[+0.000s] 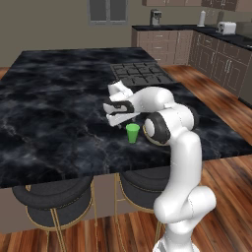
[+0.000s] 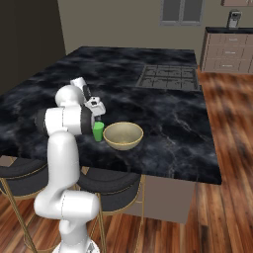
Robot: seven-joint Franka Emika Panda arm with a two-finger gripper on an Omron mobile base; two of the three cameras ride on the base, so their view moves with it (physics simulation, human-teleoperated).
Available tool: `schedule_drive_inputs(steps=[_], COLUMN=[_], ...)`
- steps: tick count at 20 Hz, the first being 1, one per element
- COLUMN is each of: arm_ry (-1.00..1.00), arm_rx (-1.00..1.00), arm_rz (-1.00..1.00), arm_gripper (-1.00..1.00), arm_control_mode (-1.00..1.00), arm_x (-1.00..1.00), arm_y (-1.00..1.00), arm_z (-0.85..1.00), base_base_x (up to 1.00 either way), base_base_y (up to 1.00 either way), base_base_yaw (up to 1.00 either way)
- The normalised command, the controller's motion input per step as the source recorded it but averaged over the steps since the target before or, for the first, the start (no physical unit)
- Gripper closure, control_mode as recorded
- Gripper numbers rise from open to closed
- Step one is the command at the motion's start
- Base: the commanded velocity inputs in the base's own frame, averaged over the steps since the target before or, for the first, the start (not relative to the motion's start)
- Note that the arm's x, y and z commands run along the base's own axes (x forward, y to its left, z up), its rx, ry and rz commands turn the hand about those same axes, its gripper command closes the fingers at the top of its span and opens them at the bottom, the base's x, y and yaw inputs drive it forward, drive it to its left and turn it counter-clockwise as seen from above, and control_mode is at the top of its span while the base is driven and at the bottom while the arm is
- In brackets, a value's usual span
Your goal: Place the cup inside the bowl on the dining table and move the bowl to any counter.
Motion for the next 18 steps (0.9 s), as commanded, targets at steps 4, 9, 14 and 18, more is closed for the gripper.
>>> schedule_drive_inputs(steps=[4,9,14,18], arm_ry=[0.0,0.0,0.0,0.0], arm_rx=[0.0,0.0,0.0,0.0], arm_rz=[0.0,0.0,0.0,0.0], arm_gripper=[-1.0,-1.0,-1.0,-1.0], arm_control_mode=[-1.0,-1.0,-1.0,-1.0], arm_x=[0.0,0.0,0.0,0.0], arm_y=[0.0,0.0,0.0,0.0], arm_z=[-0.23,-0.1,-0.02,-0.01], base_base_x=[0.0,0.0,0.0,0.0], base_base_y=[0.0,0.0,0.0,0.0], base_base_yaw=[0.0,0.0,0.0,0.0])
